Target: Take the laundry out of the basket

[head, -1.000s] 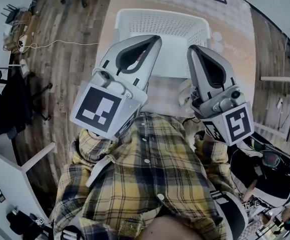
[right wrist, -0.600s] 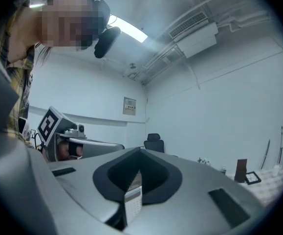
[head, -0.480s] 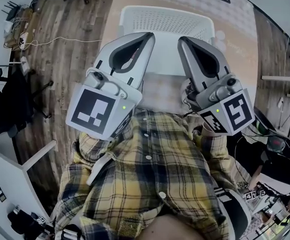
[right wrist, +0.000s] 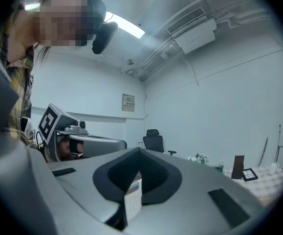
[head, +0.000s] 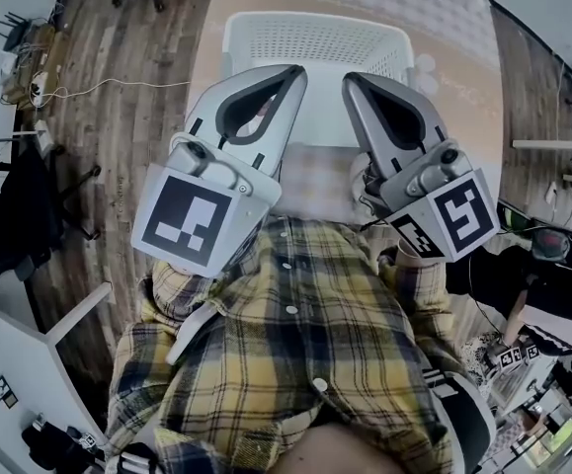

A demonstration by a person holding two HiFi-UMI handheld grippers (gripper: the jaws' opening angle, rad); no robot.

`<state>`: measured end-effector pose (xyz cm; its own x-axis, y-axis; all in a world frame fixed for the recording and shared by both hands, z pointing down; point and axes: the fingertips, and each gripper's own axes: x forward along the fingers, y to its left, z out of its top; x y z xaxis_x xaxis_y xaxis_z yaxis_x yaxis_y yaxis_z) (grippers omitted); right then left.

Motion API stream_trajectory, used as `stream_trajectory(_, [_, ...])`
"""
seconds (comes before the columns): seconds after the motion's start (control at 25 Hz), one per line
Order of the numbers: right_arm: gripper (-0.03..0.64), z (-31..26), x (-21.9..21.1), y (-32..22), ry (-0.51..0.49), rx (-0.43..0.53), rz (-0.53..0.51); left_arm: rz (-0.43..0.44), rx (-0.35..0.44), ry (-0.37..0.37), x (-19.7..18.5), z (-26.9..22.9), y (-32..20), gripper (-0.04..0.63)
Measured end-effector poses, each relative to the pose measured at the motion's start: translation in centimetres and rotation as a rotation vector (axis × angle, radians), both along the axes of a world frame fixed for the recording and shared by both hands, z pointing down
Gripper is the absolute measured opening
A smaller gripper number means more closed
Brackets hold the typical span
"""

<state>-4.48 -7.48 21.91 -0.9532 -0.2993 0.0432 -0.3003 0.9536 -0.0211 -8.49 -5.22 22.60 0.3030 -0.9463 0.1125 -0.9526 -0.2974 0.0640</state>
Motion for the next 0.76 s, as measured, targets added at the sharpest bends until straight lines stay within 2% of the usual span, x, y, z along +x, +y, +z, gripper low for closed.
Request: stream_trajectory(0.76, [0.006, 0.7, 0.31, -0.28, 0.003, -0.02, -0.017, -0.01, -0.015, 0.008, 0.42, 0.27, -0.3, 0.029])
